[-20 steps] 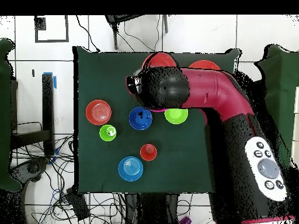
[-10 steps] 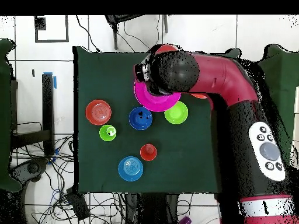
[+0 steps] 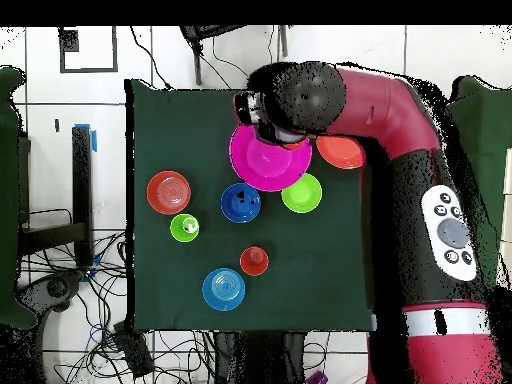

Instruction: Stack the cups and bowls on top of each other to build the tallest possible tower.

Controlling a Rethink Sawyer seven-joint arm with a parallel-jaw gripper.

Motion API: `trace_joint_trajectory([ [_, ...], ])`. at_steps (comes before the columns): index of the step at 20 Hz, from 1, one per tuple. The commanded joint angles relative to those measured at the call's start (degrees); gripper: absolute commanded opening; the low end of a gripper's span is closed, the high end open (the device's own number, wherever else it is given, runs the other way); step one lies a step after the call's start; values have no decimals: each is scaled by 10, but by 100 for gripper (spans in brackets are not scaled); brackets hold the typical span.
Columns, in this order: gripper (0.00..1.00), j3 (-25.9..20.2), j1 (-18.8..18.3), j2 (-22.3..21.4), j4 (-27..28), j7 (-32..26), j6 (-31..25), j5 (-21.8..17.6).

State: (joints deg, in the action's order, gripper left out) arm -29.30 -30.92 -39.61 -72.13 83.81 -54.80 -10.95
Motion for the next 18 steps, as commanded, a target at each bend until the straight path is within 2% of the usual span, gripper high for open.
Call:
trace_joint_trajectory([
  [1,0,27,28,32,62,21,-66,-35],
  [13,0,41,36,30,62,34,-61,-28],
  [18,0,52,57,39,81,56,-55,-33],
])
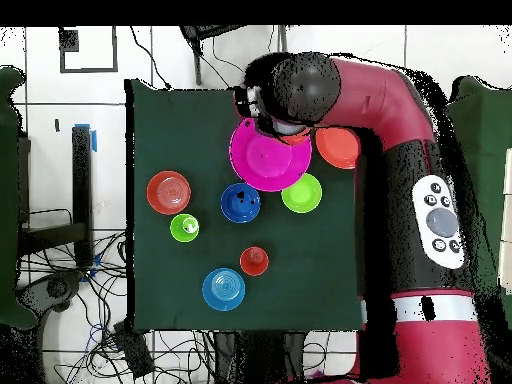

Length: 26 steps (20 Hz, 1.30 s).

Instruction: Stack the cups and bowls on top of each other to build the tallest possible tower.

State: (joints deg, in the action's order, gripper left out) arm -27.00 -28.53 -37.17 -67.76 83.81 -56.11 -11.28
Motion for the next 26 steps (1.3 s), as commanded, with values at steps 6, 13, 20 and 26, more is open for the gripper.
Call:
trace_joint_trajectory([
  [6,0,34,37,-10,-70,84,92,-19],
  [13,0,36,27,-30,-125,52,144,-28],
  [20,0,52,35,-40,-132,54,150,-30],
  [26,0,52,28,-59,-166,46,183,-37],
])
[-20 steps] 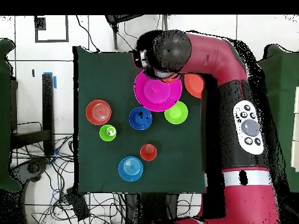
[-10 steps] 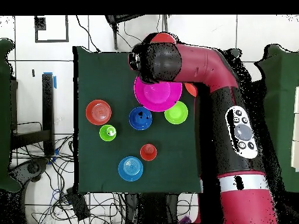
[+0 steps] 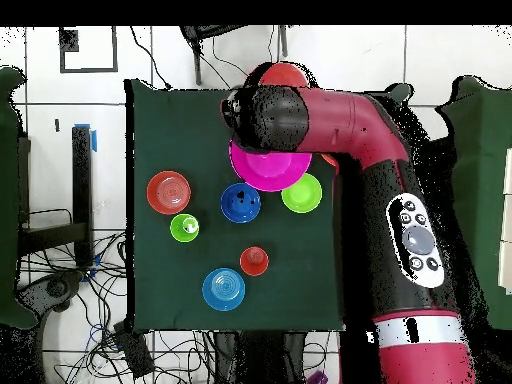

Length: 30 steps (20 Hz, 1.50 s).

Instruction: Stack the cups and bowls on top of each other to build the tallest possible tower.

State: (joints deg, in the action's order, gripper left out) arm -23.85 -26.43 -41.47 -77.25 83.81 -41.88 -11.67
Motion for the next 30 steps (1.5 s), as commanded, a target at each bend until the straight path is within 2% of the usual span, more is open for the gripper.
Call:
trace_joint_trajectory([
  [1,0,21,6,-20,-76,47,47,-33],
  [6,0,19,0,-46,-107,46,65,-27],
  [16,0,21,-7,-67,-155,54,111,-23],
  [30,0,36,4,-51,-128,46,82,-22],
])
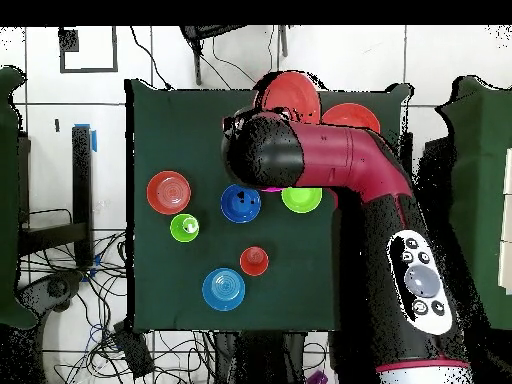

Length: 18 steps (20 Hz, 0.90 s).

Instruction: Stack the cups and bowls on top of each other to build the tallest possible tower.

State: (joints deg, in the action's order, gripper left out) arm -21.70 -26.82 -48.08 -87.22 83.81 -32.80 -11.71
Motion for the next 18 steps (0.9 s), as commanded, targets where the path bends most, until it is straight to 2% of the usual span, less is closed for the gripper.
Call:
trace_joint_trajectory([
  [1,0,16,10,16,-25,47,-13,-21],
  [12,0,17,19,29,26,38,-54,-15],
  [18,0,14,17,28,24,32,-57,-14],
])
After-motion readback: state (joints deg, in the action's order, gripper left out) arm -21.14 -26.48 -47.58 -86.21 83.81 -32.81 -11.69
